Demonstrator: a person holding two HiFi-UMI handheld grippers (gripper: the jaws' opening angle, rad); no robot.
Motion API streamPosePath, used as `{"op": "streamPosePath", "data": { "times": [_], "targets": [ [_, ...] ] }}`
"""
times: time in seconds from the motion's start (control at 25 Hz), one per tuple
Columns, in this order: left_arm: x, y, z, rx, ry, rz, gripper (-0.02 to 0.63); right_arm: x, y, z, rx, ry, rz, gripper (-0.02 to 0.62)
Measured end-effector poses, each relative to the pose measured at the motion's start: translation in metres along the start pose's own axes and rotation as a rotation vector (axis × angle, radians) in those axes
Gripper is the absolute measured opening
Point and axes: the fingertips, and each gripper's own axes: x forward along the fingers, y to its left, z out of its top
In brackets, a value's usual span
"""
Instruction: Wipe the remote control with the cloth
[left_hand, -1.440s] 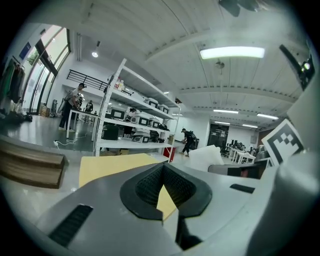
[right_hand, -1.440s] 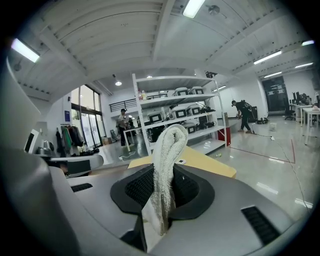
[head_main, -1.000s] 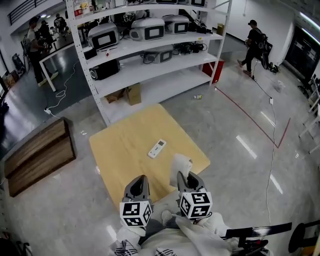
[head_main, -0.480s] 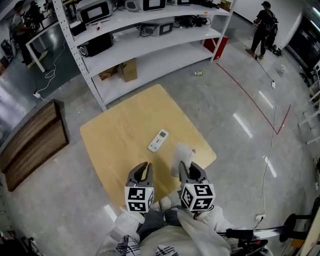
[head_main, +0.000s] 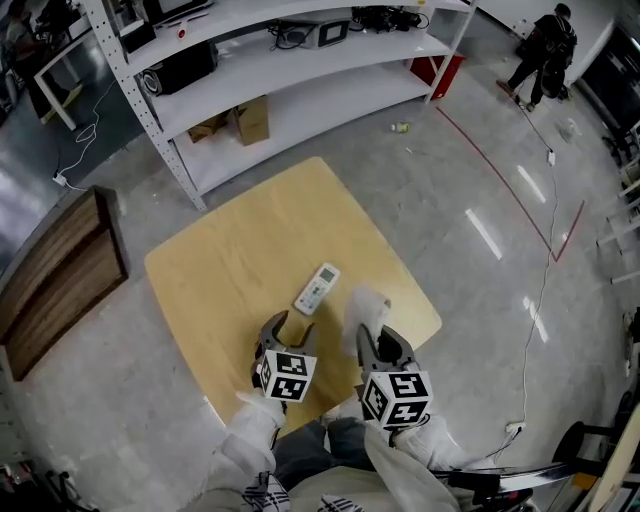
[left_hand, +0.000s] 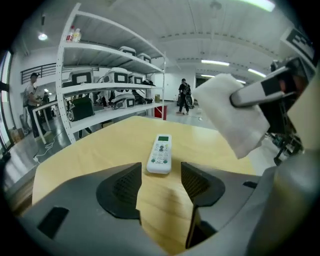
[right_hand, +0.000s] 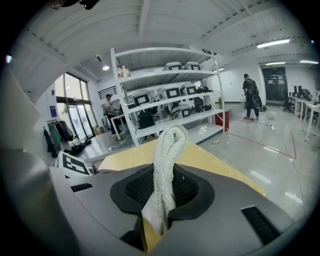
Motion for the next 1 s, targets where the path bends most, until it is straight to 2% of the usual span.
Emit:
{"op": "streamPosePath", "data": {
  "times": [0.24,0.56,0.76,1.0],
  "targets": [
    [0.033,0.004,-0.003,0.089,0.015,-0.020,0.246,0.021,-0.003,-0.004,0.000,0.036,0.010,0.089],
    [0.054,0.002,-0.008,0.073,0.078,-0.097,0.253,0.044,0.001,-0.011,-0.006,0.099,0.058,0.089],
    [0.055,0.002,-0.010,0.059,0.100,-0.147,0.240,0.062,0.010,-0.021,-0.029,0.177,0.136,0.089],
    [0.055,0.002,-0.012,0.053,0.113,-0.175,0.224,0.089,0.032,-0.038,-0.136,0.279,0.256,0.089]
  ]
}}
